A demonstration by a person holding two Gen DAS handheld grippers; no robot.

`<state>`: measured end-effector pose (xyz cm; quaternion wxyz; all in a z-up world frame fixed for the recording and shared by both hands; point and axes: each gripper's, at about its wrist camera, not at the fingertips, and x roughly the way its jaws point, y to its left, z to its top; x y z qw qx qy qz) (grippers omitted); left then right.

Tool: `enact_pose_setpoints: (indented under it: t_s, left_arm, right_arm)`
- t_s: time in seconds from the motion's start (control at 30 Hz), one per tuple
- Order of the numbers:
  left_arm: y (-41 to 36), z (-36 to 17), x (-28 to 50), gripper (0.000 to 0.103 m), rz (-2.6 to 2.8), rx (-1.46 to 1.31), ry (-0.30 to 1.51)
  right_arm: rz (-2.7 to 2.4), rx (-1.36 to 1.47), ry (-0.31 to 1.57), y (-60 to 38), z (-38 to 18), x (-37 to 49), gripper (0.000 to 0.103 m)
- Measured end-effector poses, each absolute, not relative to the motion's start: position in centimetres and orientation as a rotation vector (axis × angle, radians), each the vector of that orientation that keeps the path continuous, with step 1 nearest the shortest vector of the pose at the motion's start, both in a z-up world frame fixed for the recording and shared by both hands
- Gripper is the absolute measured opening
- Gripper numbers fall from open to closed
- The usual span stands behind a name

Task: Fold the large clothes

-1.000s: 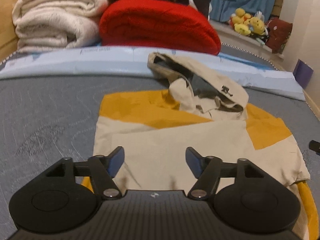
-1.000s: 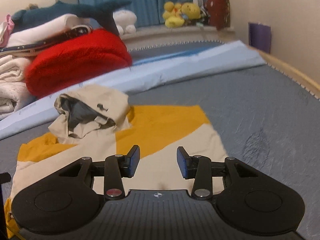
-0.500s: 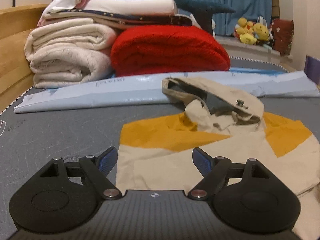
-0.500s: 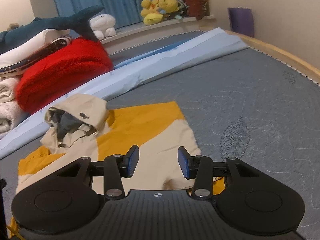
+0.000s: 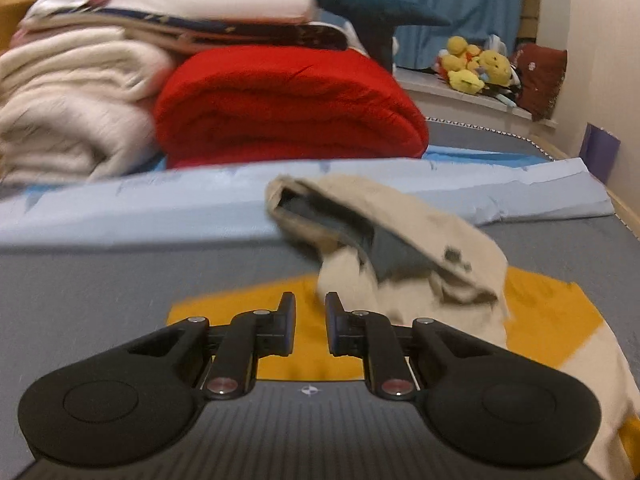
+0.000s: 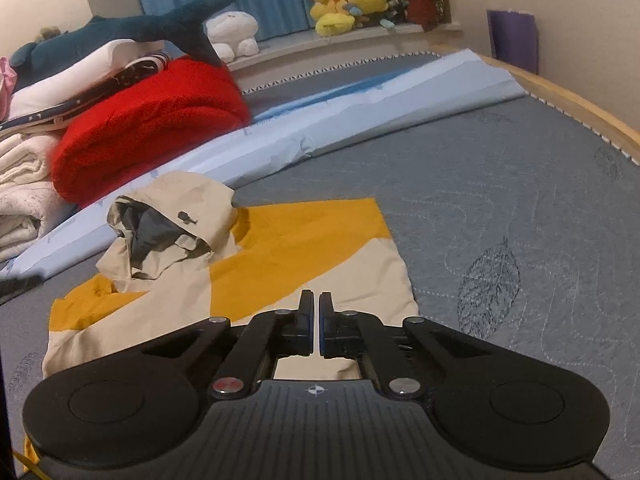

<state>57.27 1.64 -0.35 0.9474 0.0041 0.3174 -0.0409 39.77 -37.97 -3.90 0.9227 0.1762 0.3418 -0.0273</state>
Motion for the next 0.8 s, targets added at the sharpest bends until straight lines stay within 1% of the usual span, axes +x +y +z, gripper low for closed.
enact_pose_setpoints:
  t_s: [0.23, 0.33, 0.37, 0.4, 0.47, 0.5, 0.67, 0.7, 0.73, 0.77, 0.8]
  left_arm:
    - [0.7, -2.4, 71.5, 0.018, -0.100, -0.015, 0.656]
    - [1.3, -4.2, 76.9, 0.024, -0.023, -0.050, 0.680]
    - [1.6, -4.8, 78.5, 0.031, 0.008, -0.049, 0.685]
    - [1.8, -5.6, 80.2, 0.048, 0.038, -0.040, 0.689]
    - [2.2, -7.0, 82.7, 0.068, 0.109, -0.008, 0.692]
    - [2.3, -7.6, 83.7, 0.069, 0.137, 0.009, 0.690]
    - [3.3, -9.9, 87.0, 0.069, 0.177, -0.016, 0.735]
    - [3.2, -10.1, 87.6, 0.067, 0.177, -0.004, 0.736]
    - [3.0, -10.3, 87.6, 0.062, 0.168, 0.010, 0.739]
    - [2.7, -10.2, 87.8, 0.045, 0.157, 0.035, 0.734]
    - [2.5, -9.9, 87.7, 0.019, 0.136, 0.047, 0.729]
  right_arm:
    - [-0.053, 0.344, 0.735, -37.3, -4.8, 40.4, 0.002]
    - [-0.080, 0.352, 0.761, -37.7, -5.5, 40.9, 0.003]
    - [-0.090, 0.352, 0.770, -37.7, -5.8, 41.1, 0.003]
    - [-0.101, 0.348, 0.777, -37.6, -6.0, 41.2, 0.003]
    - [-0.114, 0.329, 0.795, -37.0, -6.5, 41.3, 0.003]
    - [-0.109, 0.317, 0.800, -36.6, -6.7, 41.5, 0.003]
    - [-0.076, 0.269, 0.814, -35.1, -7.1, 41.9, 0.003]
    - [-0.072, 0.257, 0.813, -35.0, -7.1, 41.9, 0.003]
    - [-0.071, 0.244, 0.810, -34.8, -7.1, 41.9, 0.003]
    - [-0.070, 0.237, 0.808, -34.8, -7.1, 42.0, 0.003]
    - [-0.070, 0.234, 0.806, -34.8, -7.0, 42.0, 0.003]
